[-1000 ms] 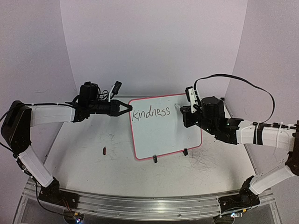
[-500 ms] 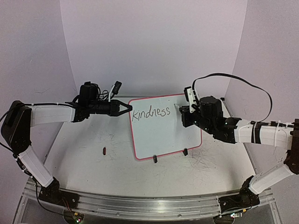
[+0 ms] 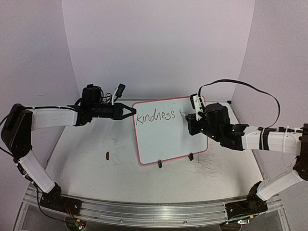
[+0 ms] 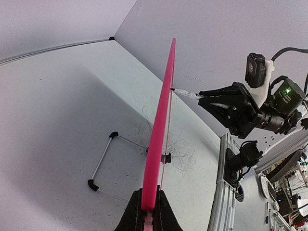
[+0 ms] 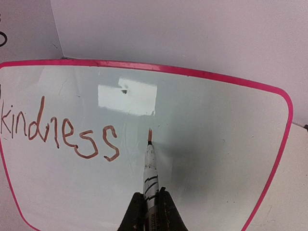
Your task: Write a sentence on the whiteboard
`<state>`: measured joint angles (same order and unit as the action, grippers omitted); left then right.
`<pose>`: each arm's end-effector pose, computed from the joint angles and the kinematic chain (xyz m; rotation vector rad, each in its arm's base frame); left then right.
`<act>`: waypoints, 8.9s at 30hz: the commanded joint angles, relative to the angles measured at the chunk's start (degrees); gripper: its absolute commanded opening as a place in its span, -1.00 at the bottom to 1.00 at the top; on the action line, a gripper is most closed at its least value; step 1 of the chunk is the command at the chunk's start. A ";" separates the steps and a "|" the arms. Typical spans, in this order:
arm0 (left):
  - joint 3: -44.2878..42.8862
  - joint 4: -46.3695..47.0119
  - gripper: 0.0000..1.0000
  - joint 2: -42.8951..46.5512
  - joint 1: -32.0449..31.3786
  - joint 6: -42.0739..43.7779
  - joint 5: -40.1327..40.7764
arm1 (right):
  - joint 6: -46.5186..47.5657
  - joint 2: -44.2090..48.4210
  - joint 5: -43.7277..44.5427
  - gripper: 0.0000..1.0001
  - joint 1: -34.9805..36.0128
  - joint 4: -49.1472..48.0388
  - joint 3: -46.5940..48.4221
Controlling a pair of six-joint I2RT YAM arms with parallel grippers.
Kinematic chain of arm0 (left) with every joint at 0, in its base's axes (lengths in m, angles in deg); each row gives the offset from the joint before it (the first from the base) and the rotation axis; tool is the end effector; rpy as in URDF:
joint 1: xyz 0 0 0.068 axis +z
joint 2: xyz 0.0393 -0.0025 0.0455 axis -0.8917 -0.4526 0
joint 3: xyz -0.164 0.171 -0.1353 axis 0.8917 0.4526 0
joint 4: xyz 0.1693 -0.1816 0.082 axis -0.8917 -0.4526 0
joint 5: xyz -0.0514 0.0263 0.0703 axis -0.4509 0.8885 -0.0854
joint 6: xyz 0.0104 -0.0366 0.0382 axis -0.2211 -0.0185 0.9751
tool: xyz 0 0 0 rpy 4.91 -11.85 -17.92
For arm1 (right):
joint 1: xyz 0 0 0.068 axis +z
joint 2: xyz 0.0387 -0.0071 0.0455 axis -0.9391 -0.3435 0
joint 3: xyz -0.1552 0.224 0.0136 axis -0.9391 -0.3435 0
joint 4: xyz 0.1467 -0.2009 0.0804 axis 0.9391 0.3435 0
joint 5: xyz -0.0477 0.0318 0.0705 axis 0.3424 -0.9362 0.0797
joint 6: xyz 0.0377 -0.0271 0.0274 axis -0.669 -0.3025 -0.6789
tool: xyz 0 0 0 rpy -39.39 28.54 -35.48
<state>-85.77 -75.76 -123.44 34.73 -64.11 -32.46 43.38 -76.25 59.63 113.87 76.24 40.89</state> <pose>0.3097 -0.1955 0.2648 0.7208 1.8736 -1.2746 0.2328 0.2138 0.2683 -0.5049 1.8077 0.3677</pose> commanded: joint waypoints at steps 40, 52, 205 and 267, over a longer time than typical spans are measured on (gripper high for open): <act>-0.31 0.40 -1.00 1.92 -0.56 2.30 1.63 | -3.13 -0.09 6.48 -1.00 -0.19 -2.95 0.34; -0.35 0.29 -1.00 1.83 -0.56 2.34 1.69 | -4.23 2.43 3.43 -1.00 -0.19 0.02 -2.09; -0.66 -0.64 -1.00 2.21 -1.10 3.65 1.86 | -6.39 2.61 1.17 -1.00 -3.45 -5.48 -5.19; -0.68 -1.16 -1.00 2.43 -1.27 4.17 2.32 | -7.96 4.56 3.40 -1.00 -3.44 -1.76 -7.74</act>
<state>-85.77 -76.72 -123.00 34.12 -63.08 -31.61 36.48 -73.24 64.34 110.70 72.12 34.32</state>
